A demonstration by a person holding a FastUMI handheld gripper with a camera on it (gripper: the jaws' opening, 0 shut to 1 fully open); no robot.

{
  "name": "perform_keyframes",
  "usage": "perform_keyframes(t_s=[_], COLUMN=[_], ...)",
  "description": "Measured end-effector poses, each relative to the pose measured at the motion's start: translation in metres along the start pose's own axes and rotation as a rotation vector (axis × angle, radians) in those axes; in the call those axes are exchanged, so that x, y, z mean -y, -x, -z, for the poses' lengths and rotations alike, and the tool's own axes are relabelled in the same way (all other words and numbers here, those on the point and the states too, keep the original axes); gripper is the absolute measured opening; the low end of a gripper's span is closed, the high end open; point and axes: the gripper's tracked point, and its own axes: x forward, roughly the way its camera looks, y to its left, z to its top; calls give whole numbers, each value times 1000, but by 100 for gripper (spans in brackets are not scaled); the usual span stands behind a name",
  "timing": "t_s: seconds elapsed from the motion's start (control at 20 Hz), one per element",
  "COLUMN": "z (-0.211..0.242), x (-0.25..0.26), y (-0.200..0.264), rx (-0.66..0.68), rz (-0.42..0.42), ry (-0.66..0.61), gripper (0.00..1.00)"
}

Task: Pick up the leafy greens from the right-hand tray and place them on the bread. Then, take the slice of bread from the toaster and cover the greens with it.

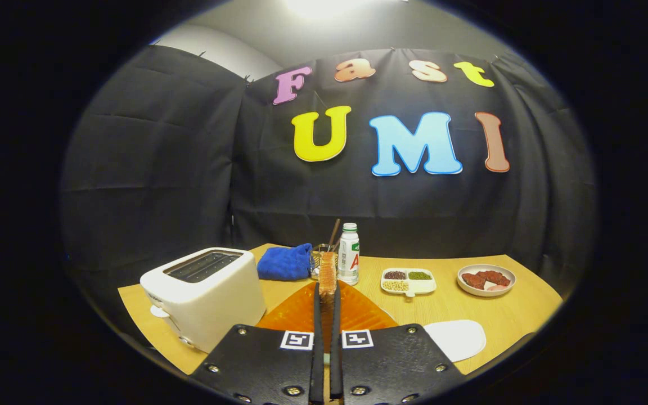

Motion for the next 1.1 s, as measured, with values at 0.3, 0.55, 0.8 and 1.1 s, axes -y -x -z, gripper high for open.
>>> perform_keyframes(t_s=[0.3, 0.55, 0.8, 1.1], z=[24, 18, 20, 27], x=[9, -3, -14, -30], y=[-12, -23, -32, -46], rx=[-37, -19, -26, -46], rz=[8, -17, -31, -53], ry=[-21, -49, -19, -72], gripper=[4, 4, 4, 4])
